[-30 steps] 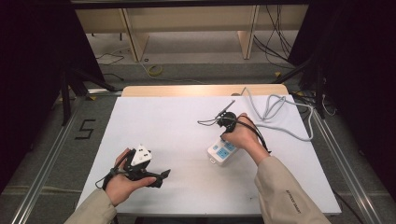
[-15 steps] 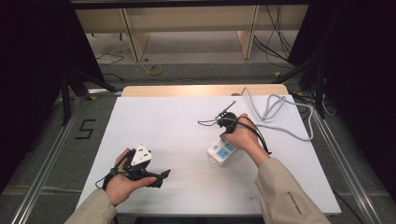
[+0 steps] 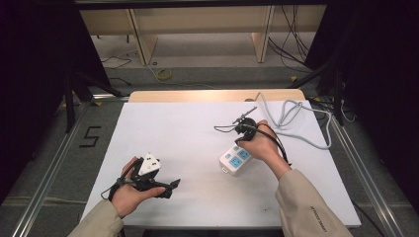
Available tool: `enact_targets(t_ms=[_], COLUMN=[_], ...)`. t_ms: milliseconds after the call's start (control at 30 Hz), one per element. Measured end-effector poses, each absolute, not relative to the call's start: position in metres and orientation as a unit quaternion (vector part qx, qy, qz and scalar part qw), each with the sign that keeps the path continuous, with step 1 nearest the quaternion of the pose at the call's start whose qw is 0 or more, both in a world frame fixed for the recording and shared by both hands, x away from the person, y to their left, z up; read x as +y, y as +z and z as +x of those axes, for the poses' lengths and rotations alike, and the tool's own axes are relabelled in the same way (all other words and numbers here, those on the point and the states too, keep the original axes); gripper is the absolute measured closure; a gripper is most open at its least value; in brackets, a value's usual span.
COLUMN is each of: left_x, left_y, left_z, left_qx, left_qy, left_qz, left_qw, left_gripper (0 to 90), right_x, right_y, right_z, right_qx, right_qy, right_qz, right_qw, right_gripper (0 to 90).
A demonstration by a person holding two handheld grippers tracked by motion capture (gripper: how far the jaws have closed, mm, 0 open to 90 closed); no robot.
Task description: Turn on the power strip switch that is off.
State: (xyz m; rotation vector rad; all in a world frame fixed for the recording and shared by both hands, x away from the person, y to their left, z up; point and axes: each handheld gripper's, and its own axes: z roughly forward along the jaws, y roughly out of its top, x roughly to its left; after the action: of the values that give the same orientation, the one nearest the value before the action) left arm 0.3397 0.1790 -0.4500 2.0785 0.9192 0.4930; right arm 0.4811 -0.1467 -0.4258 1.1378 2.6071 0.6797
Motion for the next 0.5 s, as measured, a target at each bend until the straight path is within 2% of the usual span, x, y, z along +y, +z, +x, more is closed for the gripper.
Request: enact_targets(t_ms=[500], left_x=[0.179], left_y=[-0.450], left_z=[0.340], left_qx=[0.362], left_qy=[0.194], left_qz=[0.821], left_qw=[0.396], left_gripper=[2.1], right_x=[-0.162], right_y=[-0.418], right_z=[0.472], right_qx=[0.877], right_qy=[0.257], right_qz=[0.387], right_qw=[0.118], right_gripper=[89.9])
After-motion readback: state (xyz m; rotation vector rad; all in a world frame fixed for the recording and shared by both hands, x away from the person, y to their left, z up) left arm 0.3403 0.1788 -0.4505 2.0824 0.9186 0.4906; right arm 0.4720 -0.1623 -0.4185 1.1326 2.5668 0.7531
